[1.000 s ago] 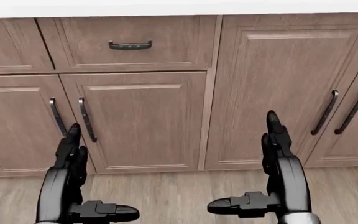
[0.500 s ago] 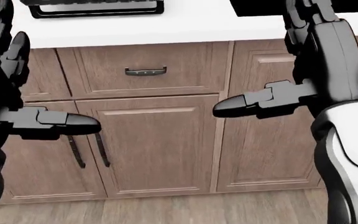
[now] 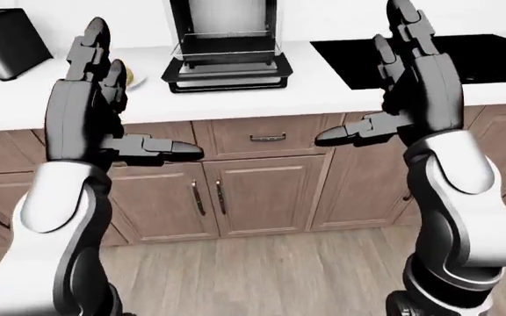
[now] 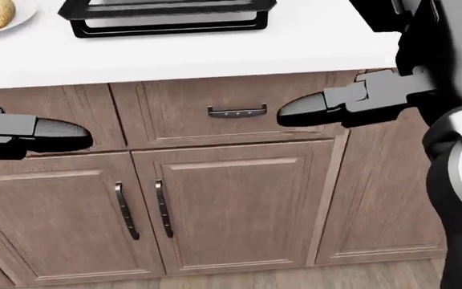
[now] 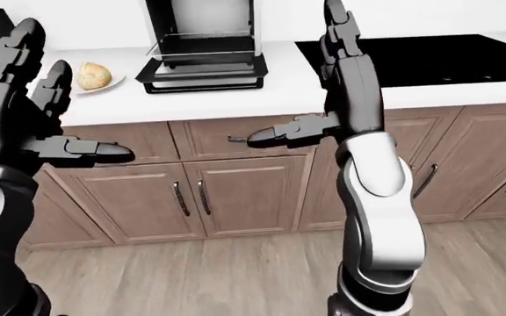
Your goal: Place the bread on the rack of the toaster oven.
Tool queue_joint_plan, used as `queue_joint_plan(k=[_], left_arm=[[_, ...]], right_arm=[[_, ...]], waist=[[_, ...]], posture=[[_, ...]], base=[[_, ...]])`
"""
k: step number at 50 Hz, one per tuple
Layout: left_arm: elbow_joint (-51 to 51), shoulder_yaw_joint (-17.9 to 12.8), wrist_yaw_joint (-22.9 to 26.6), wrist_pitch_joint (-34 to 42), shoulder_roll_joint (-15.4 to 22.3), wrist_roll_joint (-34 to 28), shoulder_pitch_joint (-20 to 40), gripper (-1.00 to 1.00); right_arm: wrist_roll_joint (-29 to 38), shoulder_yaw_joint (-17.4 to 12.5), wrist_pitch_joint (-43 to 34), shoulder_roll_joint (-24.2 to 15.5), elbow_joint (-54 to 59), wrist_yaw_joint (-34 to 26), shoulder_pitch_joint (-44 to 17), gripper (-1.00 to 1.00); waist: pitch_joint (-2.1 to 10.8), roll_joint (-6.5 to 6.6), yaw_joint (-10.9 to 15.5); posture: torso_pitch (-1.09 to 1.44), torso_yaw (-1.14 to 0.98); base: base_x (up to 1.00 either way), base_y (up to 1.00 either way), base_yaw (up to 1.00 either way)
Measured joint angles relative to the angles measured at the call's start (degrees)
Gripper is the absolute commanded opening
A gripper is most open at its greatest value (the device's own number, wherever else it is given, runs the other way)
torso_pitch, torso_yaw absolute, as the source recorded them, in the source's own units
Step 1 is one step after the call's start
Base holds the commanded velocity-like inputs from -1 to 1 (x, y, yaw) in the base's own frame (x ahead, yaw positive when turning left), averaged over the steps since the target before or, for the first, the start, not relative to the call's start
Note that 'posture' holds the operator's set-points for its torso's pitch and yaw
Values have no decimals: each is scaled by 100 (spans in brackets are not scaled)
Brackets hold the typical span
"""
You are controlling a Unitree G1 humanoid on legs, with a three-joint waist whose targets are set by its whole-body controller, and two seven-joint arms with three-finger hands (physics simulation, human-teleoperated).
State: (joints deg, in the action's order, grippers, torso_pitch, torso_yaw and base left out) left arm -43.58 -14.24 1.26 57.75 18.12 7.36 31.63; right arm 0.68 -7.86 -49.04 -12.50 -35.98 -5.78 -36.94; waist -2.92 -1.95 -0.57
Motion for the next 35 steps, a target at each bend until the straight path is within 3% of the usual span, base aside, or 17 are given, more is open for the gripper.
queue_joint_plan(k=[4,7,11,17,20,22,24,26,27,30,33,35], left_arm=[[-176,-102,-87,-96,63,15,107,100],[-111,-132,-115,-181,138,14,133,100],[-18,-263,-232,-32,142,-23,23,100],[-274,-284,-269,-28,229,87,104,100],[-384,-409,-280,9,301,142,107,100],[-411,-453,-305,8,327,167,94,100],[-400,-452,-332,30,334,190,75,100],[-331,-387,-355,105,254,220,-22,100],[-254,-310,-354,162,240,244,-46,100],[-260,-214,-332,223,265,312,18,100],[-445,-305,-355,97,294,296,73,100],[-541,-353,-367,42,308,284,79,100]], right_arm=[[-172,-61,155,7,-130,126,-239,100],[-340,-61,233,25,-65,204,-359,100],[-543,136,205,22,77,233,-212,100],[-578,-4,183,-107,-194,312,-311,100],[-554,34,266,-112,-260,323,-329,100],[-530,66,294,-108,-210,318,-322,100],[-492,110,288,-92,-154,295,-285,100],[-469,141,260,-71,-70,251,-187,100],[-452,136,232,-57,6,235,-129,100],[-388,66,151,-58,73,225,-155,100],[-357,42,250,-67,-134,222,-227,100],[-352,37,331,-60,-224,216,-249,100]], waist=[[21,270,-106],[71,659,-73],[-78,628,80],[-41,288,108],[83,254,92],[40,245,83],[-20,112,83],[-109,209,42],[-140,173,34],[2,14,13],[126,103,43],[100,252,26]], posture=[[0,0],[0,0],[0,0],[0,0],[0,0],[0,0],[0,0],[0,0],[0,0],[0,0],[0,0],[0,0]], base=[[38,35,0],[38,38,0],[38,39,0],[36,38,0],[6,7,0],[0,0,0],[0,11,0],[0,29,0],[0,31,0],[0,31,0],[1,32,0],[4,32,0]])
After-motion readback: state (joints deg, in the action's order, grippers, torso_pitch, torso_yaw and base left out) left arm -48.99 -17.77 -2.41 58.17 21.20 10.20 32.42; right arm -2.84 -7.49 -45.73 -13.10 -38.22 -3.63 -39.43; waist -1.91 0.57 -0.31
